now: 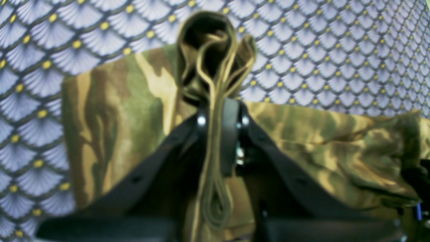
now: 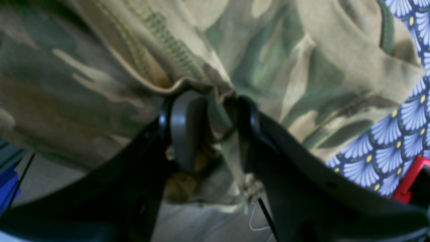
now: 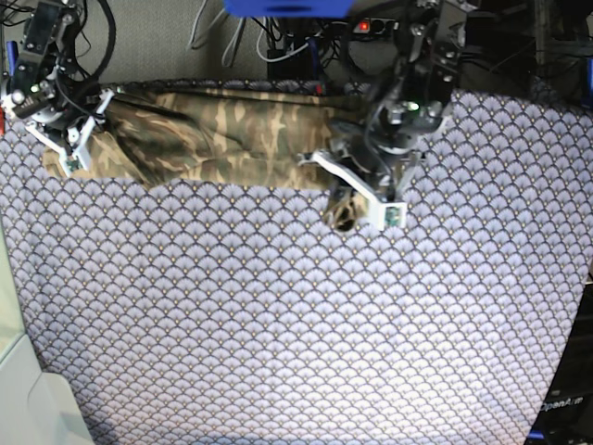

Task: Fold the T-shirt properly
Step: 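Fold the strip end toward the right gripper with the left gripper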

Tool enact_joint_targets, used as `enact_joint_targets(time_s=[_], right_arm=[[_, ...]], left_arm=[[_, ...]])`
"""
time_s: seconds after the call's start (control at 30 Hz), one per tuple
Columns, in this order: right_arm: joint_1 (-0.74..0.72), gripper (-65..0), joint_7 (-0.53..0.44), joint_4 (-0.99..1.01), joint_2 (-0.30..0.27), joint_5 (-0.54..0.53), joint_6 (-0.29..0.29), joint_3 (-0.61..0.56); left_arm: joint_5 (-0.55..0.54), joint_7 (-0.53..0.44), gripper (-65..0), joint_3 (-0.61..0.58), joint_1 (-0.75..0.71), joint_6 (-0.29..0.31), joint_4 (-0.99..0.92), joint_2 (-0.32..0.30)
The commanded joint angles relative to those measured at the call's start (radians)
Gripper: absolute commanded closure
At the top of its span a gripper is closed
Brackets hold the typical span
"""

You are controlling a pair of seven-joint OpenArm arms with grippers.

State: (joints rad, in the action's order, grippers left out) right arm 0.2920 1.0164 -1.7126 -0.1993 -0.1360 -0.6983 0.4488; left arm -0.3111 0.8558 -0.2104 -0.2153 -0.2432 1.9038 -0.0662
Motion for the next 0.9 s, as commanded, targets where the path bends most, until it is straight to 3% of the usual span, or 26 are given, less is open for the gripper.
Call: enact_joint_targets(time_s=[0.0, 0.27, 0.47, 0.87], right_arm=[[0.002, -22.2, 0.003, -0.007, -0.006, -0.001, 0.0, 0.0], [0.002, -22.2, 0.003, -0.007, -0.006, -0.001, 0.0, 0.0], [0.002, -22.2, 0.003, -0.007, -0.006, 0.0, 0.0, 0.0], [0.003, -22.2, 0.003, -0.007, -0.006, 0.0, 0.0, 0.0]], left_arm=[[-0.004, -0.017, -0.6, -0.028, 0.018, -0.006, 0.01, 0.006], [-0.001, -0.017, -0.6, -0.225, 0.053, -0.083, 0.007, 0.01], [-0.007, -0.019, -0.6, -0.332, 0.101, -0.087, -0.096, 0.029], [-0.009, -0.019, -0.9, -0.349, 0.147, -0.087, -0.143, 0.084]])
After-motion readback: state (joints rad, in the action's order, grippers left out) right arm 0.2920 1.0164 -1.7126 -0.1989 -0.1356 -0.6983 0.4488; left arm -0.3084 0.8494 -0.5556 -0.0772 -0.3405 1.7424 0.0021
